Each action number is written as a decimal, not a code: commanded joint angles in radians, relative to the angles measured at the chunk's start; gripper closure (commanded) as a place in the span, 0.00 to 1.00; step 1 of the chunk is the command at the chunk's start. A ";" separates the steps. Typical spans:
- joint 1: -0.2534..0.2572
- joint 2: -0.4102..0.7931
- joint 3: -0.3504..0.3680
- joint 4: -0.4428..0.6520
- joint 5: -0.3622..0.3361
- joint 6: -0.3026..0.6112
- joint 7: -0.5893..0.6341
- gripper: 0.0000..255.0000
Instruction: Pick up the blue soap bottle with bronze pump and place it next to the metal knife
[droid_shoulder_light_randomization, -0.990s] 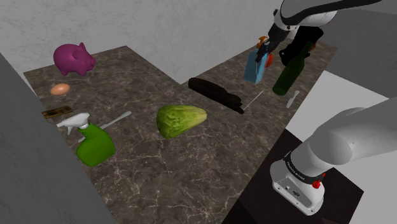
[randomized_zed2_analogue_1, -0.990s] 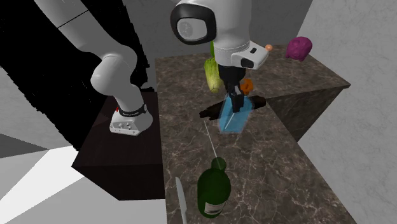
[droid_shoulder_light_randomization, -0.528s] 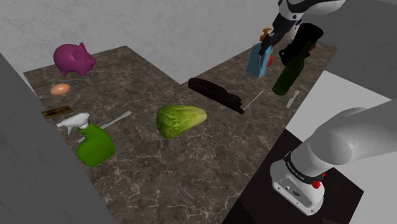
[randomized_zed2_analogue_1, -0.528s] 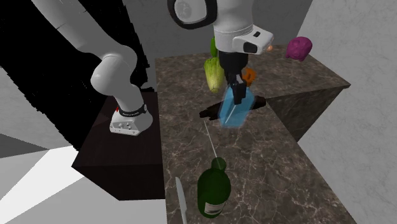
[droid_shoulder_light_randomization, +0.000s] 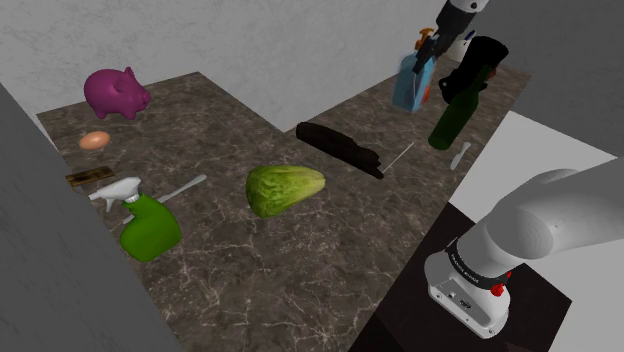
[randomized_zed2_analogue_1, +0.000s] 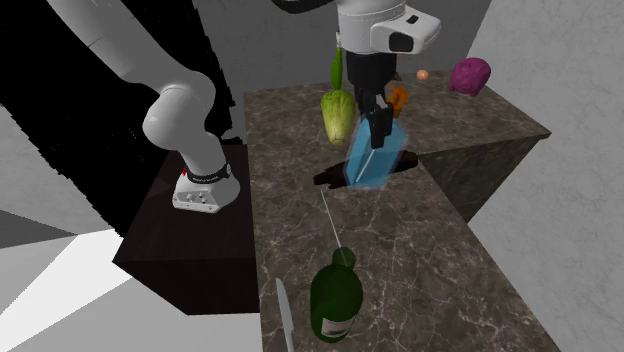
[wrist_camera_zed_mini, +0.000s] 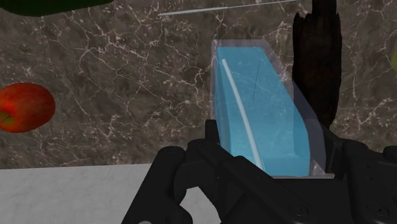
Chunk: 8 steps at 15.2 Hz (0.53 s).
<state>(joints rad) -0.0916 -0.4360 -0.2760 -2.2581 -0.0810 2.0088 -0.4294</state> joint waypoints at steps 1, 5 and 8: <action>0.001 0.001 0.002 0.030 0.002 -0.029 0.001 1.00; 0.003 0.001 0.006 0.083 0.004 -0.082 0.001 1.00; 0.005 0.003 0.009 0.125 0.006 -0.122 0.002 1.00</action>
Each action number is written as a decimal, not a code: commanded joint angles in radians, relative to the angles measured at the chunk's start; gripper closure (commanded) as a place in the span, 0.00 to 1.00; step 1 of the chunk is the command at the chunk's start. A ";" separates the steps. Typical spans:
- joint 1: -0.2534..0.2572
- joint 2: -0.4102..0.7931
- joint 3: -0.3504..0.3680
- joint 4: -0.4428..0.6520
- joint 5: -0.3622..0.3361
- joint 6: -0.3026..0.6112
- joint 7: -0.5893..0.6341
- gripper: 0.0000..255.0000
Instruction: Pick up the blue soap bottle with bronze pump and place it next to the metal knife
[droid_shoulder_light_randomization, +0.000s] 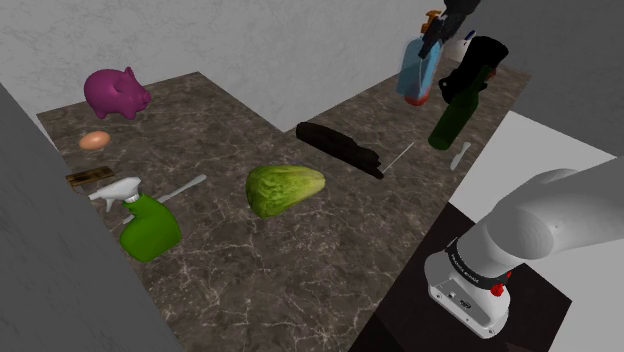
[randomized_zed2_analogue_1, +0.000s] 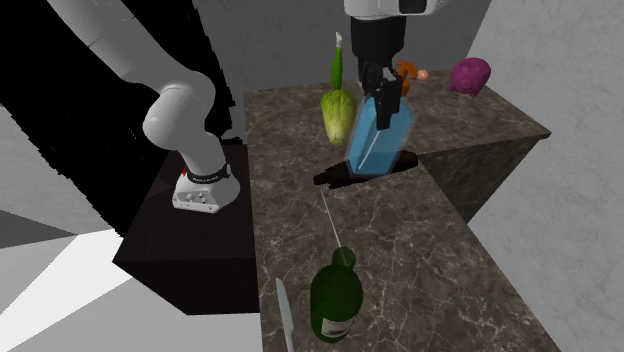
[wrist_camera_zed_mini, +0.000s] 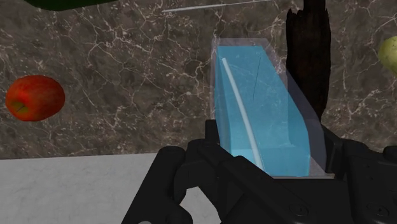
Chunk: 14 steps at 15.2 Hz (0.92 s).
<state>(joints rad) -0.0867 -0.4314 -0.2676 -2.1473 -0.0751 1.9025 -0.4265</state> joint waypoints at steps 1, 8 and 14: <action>0.000 0.000 0.001 0.029 0.001 -0.029 -0.001 1.00; 0.005 0.015 0.005 0.136 0.007 -0.122 -0.002 1.00; 0.025 -0.005 0.064 0.150 0.013 -0.158 0.074 1.00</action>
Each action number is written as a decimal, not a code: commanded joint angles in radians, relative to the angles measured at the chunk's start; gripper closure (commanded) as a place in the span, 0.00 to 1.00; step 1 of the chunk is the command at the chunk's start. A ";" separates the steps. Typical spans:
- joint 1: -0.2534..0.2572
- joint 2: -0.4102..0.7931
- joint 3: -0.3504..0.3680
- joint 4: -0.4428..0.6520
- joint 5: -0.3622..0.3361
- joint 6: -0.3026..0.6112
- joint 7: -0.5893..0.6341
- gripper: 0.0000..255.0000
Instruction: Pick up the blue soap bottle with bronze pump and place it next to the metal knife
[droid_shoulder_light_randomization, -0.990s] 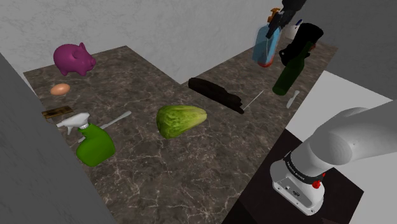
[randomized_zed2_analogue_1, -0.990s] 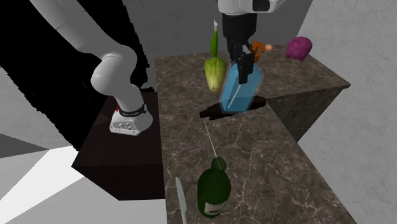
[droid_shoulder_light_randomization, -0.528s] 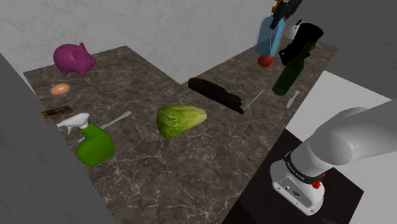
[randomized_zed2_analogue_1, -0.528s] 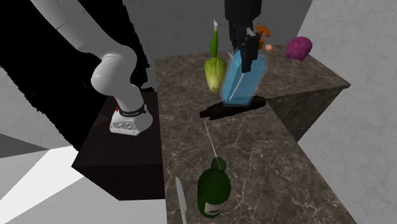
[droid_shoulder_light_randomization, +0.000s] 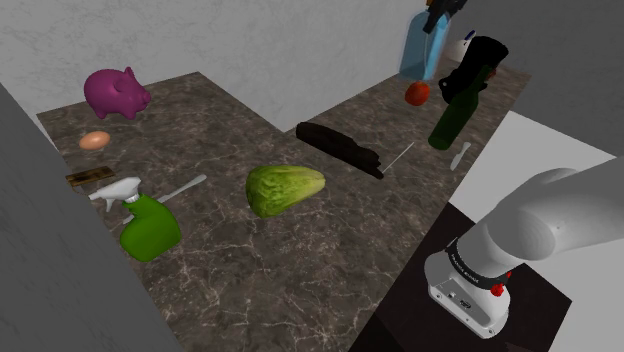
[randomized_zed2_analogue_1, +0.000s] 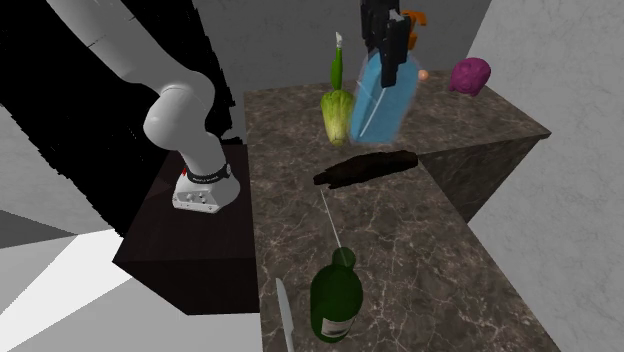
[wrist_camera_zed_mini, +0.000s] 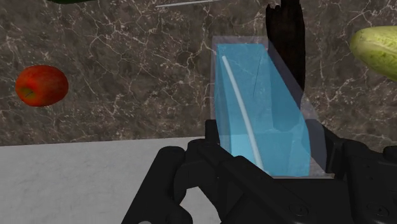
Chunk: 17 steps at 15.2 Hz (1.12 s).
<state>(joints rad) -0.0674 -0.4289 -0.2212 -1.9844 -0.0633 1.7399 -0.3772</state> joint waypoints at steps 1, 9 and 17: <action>0.013 -0.015 0.037 -0.021 0.004 0.005 0.049 1.00; 0.069 -0.032 0.189 -0.043 0.034 0.004 0.247 1.00; 0.126 0.019 0.338 0.005 0.060 0.002 0.442 1.00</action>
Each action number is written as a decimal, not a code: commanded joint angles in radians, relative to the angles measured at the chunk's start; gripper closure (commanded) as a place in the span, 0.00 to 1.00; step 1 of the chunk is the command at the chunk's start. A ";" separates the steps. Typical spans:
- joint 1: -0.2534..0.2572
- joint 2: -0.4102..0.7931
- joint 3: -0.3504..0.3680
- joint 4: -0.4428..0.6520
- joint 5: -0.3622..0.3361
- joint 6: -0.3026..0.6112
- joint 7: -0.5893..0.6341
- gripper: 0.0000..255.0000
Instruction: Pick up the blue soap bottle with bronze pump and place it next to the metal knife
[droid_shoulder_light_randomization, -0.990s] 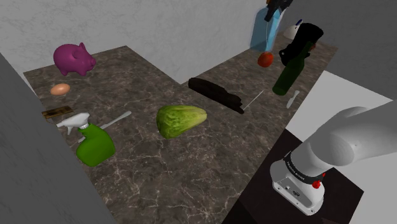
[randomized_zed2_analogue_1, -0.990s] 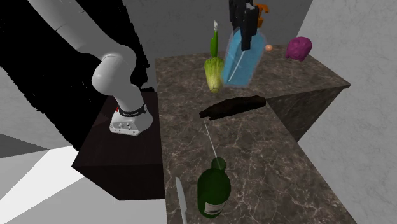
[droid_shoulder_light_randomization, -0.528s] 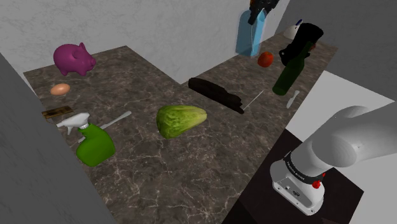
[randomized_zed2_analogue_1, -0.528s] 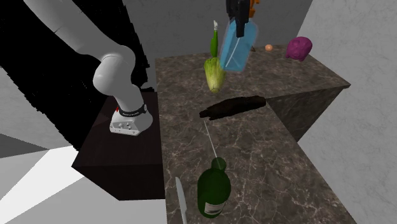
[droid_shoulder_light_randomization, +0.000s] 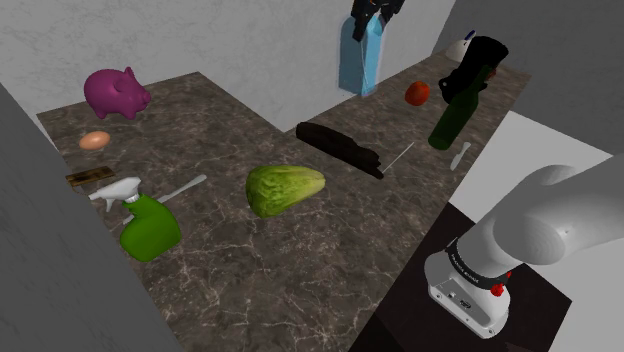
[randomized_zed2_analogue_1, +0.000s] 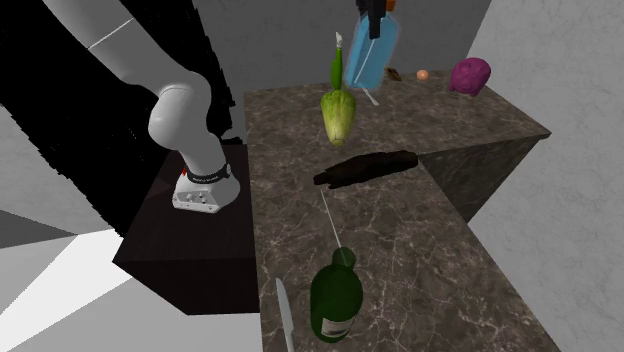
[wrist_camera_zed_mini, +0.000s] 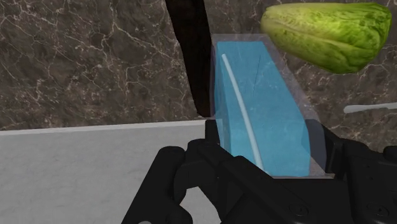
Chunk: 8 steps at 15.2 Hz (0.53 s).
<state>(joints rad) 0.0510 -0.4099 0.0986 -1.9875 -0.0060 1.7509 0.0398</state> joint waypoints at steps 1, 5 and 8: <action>0.014 0.011 0.036 0.020 0.005 -0.009 0.050 1.00; 0.040 0.066 0.110 0.076 0.006 -0.013 0.149 1.00; 0.059 0.118 0.165 0.130 -0.001 -0.018 0.225 1.00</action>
<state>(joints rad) 0.1039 -0.3017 0.2475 -1.8680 -0.0062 1.7339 0.2411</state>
